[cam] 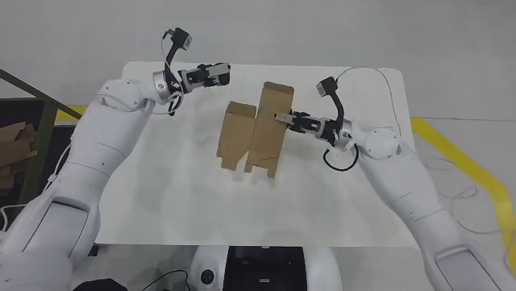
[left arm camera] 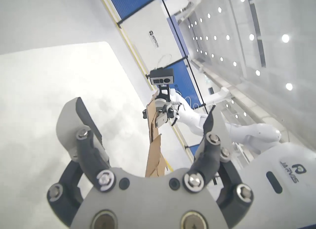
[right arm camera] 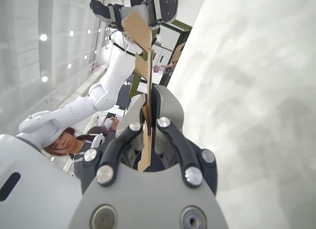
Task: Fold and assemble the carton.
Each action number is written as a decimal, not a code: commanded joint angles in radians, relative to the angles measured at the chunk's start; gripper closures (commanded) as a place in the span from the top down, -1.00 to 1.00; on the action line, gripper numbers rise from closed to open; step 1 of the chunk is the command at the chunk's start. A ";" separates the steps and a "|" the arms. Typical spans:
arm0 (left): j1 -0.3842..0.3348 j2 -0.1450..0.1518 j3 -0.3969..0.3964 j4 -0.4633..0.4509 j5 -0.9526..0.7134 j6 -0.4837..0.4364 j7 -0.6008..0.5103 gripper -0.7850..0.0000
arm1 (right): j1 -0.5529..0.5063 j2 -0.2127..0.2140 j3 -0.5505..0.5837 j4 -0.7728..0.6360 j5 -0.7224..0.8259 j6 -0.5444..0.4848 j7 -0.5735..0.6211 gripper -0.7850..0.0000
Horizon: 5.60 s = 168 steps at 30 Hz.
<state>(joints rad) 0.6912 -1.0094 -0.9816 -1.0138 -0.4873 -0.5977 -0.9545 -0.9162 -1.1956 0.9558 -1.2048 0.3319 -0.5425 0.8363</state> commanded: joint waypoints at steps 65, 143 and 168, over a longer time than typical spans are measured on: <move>0.151 -0.076 0.074 -0.225 0.107 0.226 0.278 -0.13 | -0.363 -0.015 0.178 -0.323 -0.024 0.230 -0.656 -1.00; 0.222 -0.028 -0.156 -0.236 0.104 0.167 -0.300 -1.00 | -0.128 0.053 0.354 0.001 0.045 0.085 0.482 1.00; 0.176 -0.048 -0.097 -0.214 0.013 0.206 -0.328 -1.00 | -0.076 0.058 0.203 -0.030 0.146 0.101 0.542 1.00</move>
<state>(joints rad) 0.8711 -1.0557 -1.0829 -1.2309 -0.4750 -0.3901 -1.2850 -0.9936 -1.1387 1.1640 -1.2333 0.4755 -0.4423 1.3779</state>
